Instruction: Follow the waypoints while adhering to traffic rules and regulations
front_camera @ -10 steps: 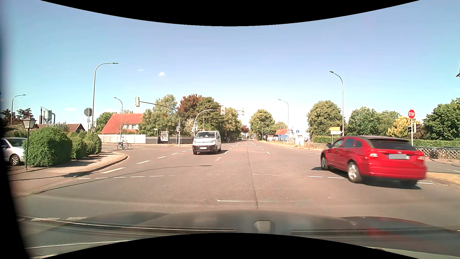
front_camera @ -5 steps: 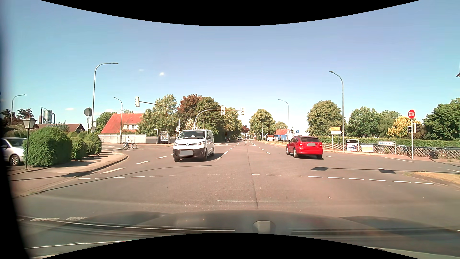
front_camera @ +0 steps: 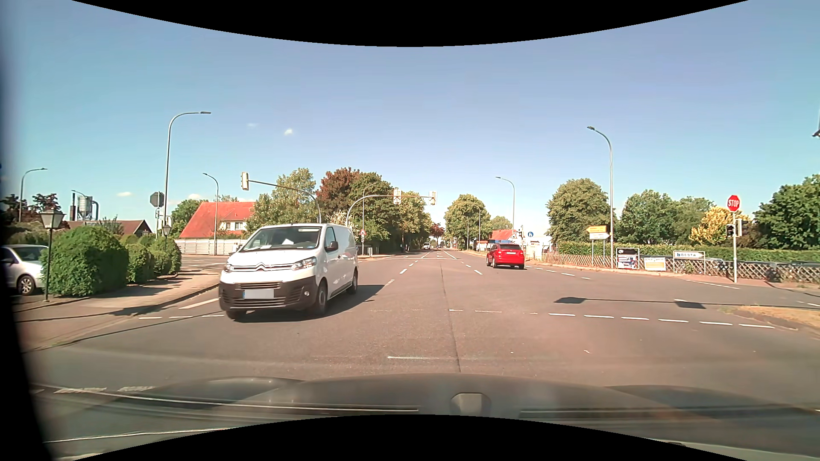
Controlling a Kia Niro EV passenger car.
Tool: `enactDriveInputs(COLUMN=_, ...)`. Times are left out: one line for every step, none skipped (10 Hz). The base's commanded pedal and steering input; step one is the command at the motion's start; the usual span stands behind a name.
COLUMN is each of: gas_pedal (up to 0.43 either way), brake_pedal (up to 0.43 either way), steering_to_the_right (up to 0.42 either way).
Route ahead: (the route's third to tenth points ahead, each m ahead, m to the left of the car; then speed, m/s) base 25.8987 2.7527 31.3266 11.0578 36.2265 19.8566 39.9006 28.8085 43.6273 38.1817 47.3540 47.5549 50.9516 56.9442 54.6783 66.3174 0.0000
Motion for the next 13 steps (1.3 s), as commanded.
enactDriveInputs(gas_pedal=0.0, brake_pedal=0.323, steering_to_the_right=0.008)
enactDriveInputs(gas_pedal=0.0, brake_pedal=0.329, steering_to_the_right=0.008)
enactDriveInputs(gas_pedal=0.0, brake_pedal=0.329, steering_to_the_right=0.008)
enactDriveInputs(gas_pedal=0.0, brake_pedal=0.329, steering_to_the_right=0.008)
enactDriveInputs(gas_pedal=0.0, brake_pedal=0.329, steering_to_the_right=0.008)
enactDriveInputs(gas_pedal=0.0, brake_pedal=0.329, steering_to_the_right=0.008)
enactDriveInputs(gas_pedal=0.0, brake_pedal=0.329, steering_to_the_right=0.008)
enactDriveInputs(gas_pedal=0.0, brake_pedal=0.329, steering_to_the_right=0.008)
enactDriveInputs(gas_pedal=0.0, brake_pedal=0.329, steering_to_the_right=0.008)
enactDriveInputs(gas_pedal=0.0, brake_pedal=0.329, steering_to_the_right=0.008)
enactDriveInputs(gas_pedal=0.0, brake_pedal=0.329, steering_to_the_right=0.008)
enactDriveInputs(gas_pedal=0.0, brake_pedal=0.329, steering_to_the_right=0.008)
enactDriveInputs(gas_pedal=0.0, brake_pedal=0.329, steering_to_the_right=0.008)
